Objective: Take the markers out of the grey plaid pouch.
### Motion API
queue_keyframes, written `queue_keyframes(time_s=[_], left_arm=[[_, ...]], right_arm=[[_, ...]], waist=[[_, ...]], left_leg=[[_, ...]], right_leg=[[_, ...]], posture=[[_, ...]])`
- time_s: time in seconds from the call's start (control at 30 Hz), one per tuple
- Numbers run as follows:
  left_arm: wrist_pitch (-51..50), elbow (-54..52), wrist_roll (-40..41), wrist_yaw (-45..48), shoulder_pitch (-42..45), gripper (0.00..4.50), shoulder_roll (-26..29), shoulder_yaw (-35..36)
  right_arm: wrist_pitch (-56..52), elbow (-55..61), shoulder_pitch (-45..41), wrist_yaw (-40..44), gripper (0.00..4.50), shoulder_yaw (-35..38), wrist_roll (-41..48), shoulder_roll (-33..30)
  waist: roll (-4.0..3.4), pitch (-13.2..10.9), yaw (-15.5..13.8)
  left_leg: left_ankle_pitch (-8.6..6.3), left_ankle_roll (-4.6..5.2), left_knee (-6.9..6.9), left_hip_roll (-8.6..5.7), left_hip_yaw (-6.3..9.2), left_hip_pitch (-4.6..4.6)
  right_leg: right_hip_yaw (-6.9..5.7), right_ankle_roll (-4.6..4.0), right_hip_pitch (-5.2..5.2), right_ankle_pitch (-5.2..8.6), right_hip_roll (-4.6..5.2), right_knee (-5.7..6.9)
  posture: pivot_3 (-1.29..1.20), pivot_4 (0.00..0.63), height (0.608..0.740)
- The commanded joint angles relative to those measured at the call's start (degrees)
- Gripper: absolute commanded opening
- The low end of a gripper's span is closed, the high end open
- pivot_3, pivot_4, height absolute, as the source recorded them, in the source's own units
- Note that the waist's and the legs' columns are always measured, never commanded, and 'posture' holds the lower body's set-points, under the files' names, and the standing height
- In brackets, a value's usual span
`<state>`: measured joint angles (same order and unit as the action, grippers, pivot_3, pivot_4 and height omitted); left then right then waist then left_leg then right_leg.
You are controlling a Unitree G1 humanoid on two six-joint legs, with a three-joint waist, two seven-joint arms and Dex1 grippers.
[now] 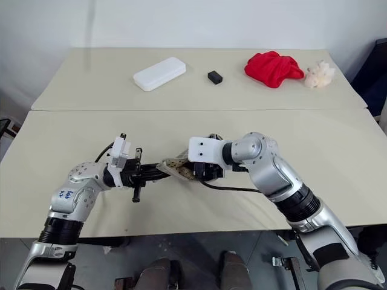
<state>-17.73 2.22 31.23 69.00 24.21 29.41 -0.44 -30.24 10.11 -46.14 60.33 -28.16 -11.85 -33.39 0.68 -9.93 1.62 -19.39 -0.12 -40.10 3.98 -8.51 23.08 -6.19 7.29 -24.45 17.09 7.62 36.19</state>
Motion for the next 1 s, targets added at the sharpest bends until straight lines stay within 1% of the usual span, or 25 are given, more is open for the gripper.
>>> queue_keyframes(time_s=[0.03, 0.13, 0.2, 0.27, 0.5, 0.53, 0.67, 0.87, 0.9, 1.0], left_arm=[[-0.62, -3.11, 2.39, 2.06, -0.85, 0.00, 0.63, 0.92], [-1.25, -3.20, 2.73, 1.78, -0.52, 0.00, 0.36, 1.08], [-1.63, -3.40, 2.89, 1.65, -0.50, 0.00, 0.30, 1.22], [-2.00, -3.48, 3.00, 1.61, -0.41, 0.00, 0.29, 1.38], [-2.73, -3.57, 3.24, 1.50, -0.10, 0.00, 0.09, 1.83], [-2.85, -3.58, 3.33, 1.43, -0.05, 0.00, 0.03, 1.98], [-3.01, -3.42, 3.30, 1.28, 0.03, 0.00, 0.20, 2.78], [-2.38, -2.50, 2.72, 0.26, 0.37, 0.00, 0.37, 4.16], [-2.37, -2.40, 2.66, 0.17, 0.44, 0.00, 0.35, 4.28], [-1.84, -2.44, 2.14, -0.23, 0.31, 0.00, 0.40, 4.48]], right_arm=[[5.70, -4.49, -1.60, -3.83, 4.11, -0.48, -5.89, -2.56], [10.29, -7.52, -2.43, -6.50, 4.11, -1.79, -8.41, -1.75], [11.87, -8.59, -2.38, -6.86, 3.71, -2.23, -8.97, -1.58], [12.89, -9.18, -2.16, -7.10, 3.15, -2.26, -9.17, -1.06], [15.23, -9.58, -1.84, -8.14, 0.79, -0.95, -9.55, -0.06], [15.39, -9.37, -1.66, -7.97, 0.60, -0.68, -9.52, -0.12], [16.35, -6.91, -0.01, -6.78, 0.60, 1.26, -8.29, -1.71], [18.94, -2.64, 2.44, -4.83, 0.60, 6.57, -3.66, -3.75], [18.99, -1.94, 2.77, -4.08, 0.60, 7.62, -2.25, -4.05], [20.71, 1.00, 4.74, -1.25, 0.60, 12.32, 5.62, -4.26]], waist=[[0.00, 0.00, 0.03], [0.00, 0.00, 0.08], [0.00, 0.00, 0.08], [0.00, 0.00, 0.03], [0.00, 0.00, 0.09], [0.00, 0.00, 0.09], [0.00, 0.00, -0.06], [0.00, 0.00, -0.03], [0.00, 0.00, -0.03], [0.00, -0.01, -0.06]], left_leg=[[0.00, 0.00, 0.00, 0.00, -0.01, 0.00], [0.00, 0.00, 0.00, 0.00, -0.01, 0.00], [0.00, 0.00, 0.00, 0.00, -0.02, 0.00], [0.00, -0.01, 0.00, 0.00, -0.01, 0.00], [0.01, -0.01, 0.01, 0.00, -0.02, 0.00], [0.01, -0.01, 0.01, 0.00, -0.01, 0.00], [0.01, -0.01, 0.01, 0.00, -0.01, 0.00], [0.01, -0.01, 0.01, 0.00, -0.01, 0.01], [0.01, -0.01, 0.01, 0.00, -0.01, 0.01], [0.01, -0.01, 0.03, 0.00, 0.00, 0.01]], right_leg=[[0.00, 0.00, 0.00, 0.00, 0.00, 0.00], [0.00, 0.00, -0.01, 0.00, 0.00, 0.00], [0.01, 0.00, -0.02, 0.00, 0.00, 0.00], [0.01, 0.00, -0.02, 0.00, 0.00, 0.00], [0.01, 0.00, -0.02, 0.00, 0.00, 0.00], [0.01, 0.00, -0.02, 0.00, 0.01, 0.00], [0.01, 0.00, -0.01, 0.00, 0.01, 0.00], [0.01, 0.00, -0.01, 0.00, 0.01, -0.01], [0.01, 0.00, -0.01, 0.00, 0.01, -0.01], [0.01, 0.00, -0.02, 0.00, 0.01, -0.02]], posture=[[0.00, 0.150, 0.740], [0.00, 0.150, 0.740], [0.00, 0.150, 0.740], [0.00, 0.150, 0.740], [0.00, 0.150, 0.740], [0.00, 0.150, 0.740], [0.00, 0.150, 0.740], [0.00, 0.150, 0.740], [0.00, 0.150, 0.740], [0.00, 0.150, 0.740]])
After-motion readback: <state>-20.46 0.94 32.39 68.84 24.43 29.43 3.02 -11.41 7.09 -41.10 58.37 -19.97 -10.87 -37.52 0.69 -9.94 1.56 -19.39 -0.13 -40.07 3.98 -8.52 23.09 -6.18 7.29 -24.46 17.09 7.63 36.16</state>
